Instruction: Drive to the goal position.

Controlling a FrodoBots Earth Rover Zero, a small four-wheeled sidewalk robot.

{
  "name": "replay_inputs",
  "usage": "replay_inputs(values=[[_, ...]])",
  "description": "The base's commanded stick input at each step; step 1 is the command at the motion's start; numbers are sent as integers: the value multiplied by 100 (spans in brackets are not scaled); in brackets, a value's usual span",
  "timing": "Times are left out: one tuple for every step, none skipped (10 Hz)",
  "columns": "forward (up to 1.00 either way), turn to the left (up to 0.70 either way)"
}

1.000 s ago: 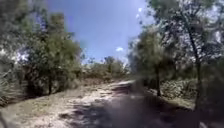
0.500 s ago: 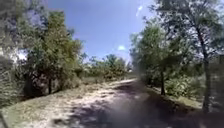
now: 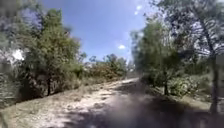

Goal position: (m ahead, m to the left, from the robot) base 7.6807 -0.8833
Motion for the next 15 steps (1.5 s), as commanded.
replay_inputs(values=[[44, 2], [44, 2], [44, 2], [44, 2], [44, 2], [44, 2], [44, 2], [44, 2], [44, 3], [44, 22], [44, 25], [44, 27], [44, 16], [44, 3], [44, 3]])
